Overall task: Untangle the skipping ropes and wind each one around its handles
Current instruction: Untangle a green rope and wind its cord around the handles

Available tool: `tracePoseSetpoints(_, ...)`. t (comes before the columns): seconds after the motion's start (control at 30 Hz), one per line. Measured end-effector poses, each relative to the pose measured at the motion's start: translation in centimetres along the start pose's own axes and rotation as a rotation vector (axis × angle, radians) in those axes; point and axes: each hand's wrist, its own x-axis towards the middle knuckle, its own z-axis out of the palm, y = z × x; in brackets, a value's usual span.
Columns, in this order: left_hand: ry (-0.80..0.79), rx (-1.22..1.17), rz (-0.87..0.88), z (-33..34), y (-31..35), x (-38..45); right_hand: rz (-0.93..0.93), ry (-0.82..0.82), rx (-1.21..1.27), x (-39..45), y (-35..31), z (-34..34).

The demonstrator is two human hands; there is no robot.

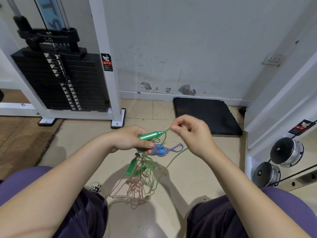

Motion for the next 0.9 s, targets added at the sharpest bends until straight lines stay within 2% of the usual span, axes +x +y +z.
tracePoseSetpoints(0.07,0.027,0.112,-0.05,-0.6,-0.4,-0.1,0.008,0.071,0.057,0.2,0.2,-0.7)
tracePoseSetpoints(0.1,0.056,0.109,-0.055,-0.9,-0.4,-0.2,0.02,0.047,0.085,0.1,0.2,-1.1)
tracePoseSetpoints(0.2,0.116,0.001,-0.017,-0.7,-0.1,-0.3,0.07,-0.142,0.209,-0.4,0.0,-1.0)
tracePoseSetpoints(0.3,0.099,-0.065,0.033,0.3,0.7,-0.4,0.091,-0.279,0.303,-1.0,0.0,0.2)
tracePoseSetpoints(0.43,0.102,-0.076,0.062,0.9,1.3,-0.6,0.073,-0.29,0.245,-0.9,0.1,0.4)
tracePoseSetpoints(0.57,0.101,-0.088,0.058,0.4,1.5,-0.7,0.006,-0.27,-0.063,-0.8,0.1,0.5)
tracePoseSetpoints(0.63,0.081,-0.045,0.032,0.3,1.5,-0.8,0.018,-0.268,-0.09,-0.8,0.0,0.5)
tracePoseSetpoints(0.7,0.075,0.0,0.004,0.2,1.4,-0.9,0.027,-0.2,0.018,-0.7,-0.3,0.2)
tracePoseSetpoints(0.83,0.099,0.1,-0.034,-0.4,1.2,-1.2,0.021,0.154,0.25,-0.2,-0.8,-1.1)
tracePoseSetpoints(0.9,0.145,0.135,-0.035,-0.4,1.0,-1.3,0.061,0.22,0.303,0.0,-0.7,-2.3)
